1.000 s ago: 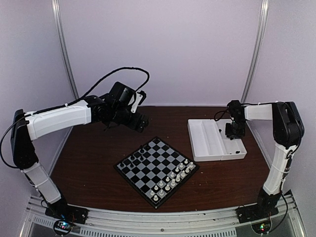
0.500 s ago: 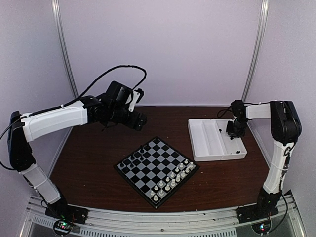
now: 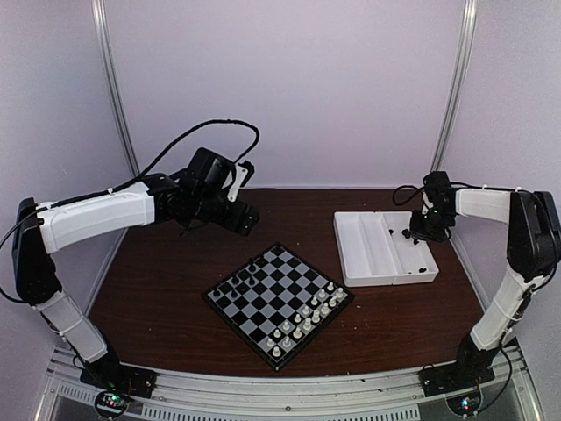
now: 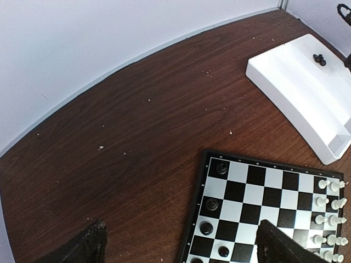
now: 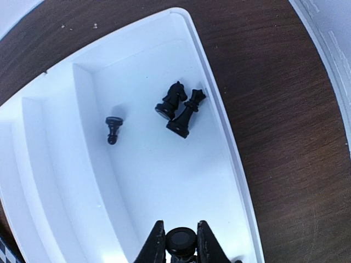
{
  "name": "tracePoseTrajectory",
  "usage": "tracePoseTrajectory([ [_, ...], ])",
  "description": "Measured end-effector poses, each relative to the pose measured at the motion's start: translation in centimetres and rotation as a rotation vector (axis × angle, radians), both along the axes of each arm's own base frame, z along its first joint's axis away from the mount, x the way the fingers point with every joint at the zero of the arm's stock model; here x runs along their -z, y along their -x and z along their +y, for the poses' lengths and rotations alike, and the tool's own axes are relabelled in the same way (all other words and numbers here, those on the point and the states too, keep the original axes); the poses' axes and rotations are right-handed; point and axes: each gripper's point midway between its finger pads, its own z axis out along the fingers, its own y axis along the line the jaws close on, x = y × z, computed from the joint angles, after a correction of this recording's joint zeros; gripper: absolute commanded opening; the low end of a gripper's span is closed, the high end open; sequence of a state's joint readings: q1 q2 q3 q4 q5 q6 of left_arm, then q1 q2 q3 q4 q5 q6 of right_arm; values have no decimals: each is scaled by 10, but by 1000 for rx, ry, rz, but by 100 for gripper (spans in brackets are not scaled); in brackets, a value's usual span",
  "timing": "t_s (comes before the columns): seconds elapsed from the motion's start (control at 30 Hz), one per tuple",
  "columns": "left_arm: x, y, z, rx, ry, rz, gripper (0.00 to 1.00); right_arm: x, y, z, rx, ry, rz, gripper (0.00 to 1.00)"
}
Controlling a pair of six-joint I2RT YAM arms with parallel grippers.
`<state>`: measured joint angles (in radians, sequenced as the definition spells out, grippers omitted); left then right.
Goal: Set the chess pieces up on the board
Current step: Pick up the chess piece from the storage box, then place the chess piece on the chessboard.
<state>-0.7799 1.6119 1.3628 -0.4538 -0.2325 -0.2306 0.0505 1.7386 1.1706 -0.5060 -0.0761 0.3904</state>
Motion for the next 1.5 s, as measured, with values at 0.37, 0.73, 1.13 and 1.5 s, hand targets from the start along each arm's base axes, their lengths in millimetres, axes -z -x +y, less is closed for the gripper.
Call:
tracePoseTrajectory([
  [0.37, 4, 4, 12, -34, -7, -11, 96, -49, 44, 125, -339, -25, -74, 18],
  [0.73, 35, 45, 16, 31, 176, 46, 86, -105, 70, 265, -531, -320, -191, 21],
  [1.13, 25, 69, -88, 270, 428, -36, 75, -130, 67, 314, -387, -706, -219, 20],
  [1.5, 23, 69, -127, 389, 567, -225, 65, -141, 84, 311, -280, -885, -250, 20],
])
